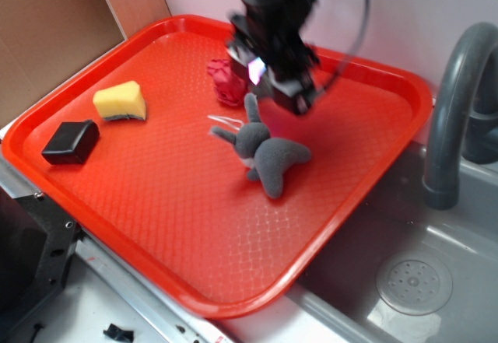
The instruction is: Grab the rock.
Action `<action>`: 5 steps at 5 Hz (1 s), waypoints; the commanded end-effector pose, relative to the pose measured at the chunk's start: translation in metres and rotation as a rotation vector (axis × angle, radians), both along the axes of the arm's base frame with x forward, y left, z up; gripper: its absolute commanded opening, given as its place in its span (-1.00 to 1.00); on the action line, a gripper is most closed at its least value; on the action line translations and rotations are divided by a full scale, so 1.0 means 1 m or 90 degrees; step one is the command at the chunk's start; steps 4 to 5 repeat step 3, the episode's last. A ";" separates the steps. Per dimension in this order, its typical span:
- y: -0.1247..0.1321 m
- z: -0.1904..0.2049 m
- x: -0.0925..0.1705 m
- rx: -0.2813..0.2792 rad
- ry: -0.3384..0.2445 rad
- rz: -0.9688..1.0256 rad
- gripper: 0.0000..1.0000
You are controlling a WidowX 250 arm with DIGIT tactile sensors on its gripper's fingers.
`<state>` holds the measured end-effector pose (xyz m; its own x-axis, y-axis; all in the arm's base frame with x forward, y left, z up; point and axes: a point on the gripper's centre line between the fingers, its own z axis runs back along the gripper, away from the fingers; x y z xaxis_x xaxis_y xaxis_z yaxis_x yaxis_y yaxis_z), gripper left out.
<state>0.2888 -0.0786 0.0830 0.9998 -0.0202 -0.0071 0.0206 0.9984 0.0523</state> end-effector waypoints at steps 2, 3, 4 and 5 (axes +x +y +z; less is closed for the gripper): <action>0.045 0.129 -0.107 -0.078 -0.077 0.153 -1.00; 0.046 0.126 -0.113 -0.116 -0.082 0.176 -1.00; 0.046 0.126 -0.113 -0.116 -0.082 0.176 -1.00; 0.046 0.126 -0.113 -0.116 -0.082 0.176 -1.00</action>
